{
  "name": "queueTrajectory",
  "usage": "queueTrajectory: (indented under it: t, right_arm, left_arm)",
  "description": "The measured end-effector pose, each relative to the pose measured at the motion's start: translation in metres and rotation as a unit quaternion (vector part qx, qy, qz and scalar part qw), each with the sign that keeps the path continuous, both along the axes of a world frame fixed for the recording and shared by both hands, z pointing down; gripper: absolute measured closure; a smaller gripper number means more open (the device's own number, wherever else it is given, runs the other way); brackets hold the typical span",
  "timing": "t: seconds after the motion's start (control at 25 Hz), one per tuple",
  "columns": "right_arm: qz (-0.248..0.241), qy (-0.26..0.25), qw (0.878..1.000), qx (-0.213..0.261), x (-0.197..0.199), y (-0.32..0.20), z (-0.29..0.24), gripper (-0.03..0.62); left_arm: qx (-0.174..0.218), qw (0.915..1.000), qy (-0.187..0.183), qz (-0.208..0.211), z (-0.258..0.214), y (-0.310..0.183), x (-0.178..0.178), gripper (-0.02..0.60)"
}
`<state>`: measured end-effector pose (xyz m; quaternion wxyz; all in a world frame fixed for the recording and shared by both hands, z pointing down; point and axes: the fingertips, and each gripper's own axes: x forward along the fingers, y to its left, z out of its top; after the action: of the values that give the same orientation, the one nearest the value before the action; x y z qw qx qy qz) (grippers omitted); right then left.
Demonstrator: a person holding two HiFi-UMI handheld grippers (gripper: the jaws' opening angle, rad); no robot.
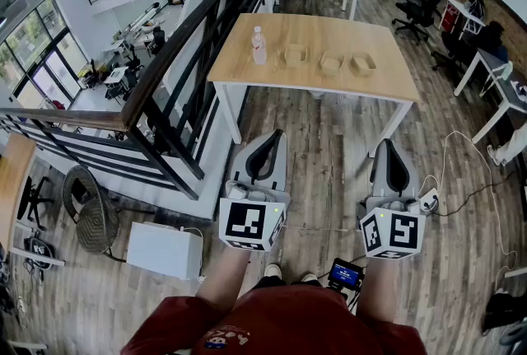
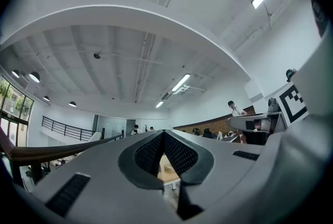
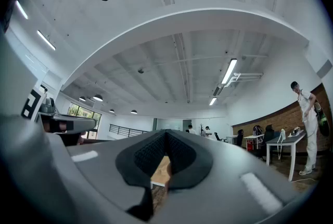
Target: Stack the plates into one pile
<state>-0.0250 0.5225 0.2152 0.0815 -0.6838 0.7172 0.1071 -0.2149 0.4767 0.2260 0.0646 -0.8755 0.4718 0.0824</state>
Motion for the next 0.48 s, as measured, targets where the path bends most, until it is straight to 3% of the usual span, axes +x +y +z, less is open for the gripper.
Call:
queueTrajectory:
  t: [0.48]
  right_arm:
    - [-0.004,-0.009,1.0,0.0,-0.015,-0.011,0.003,0.586]
  left_arm:
    - [0.006,1.0,0.001,-0.001,-0.001,-0.011,-0.011,0.575]
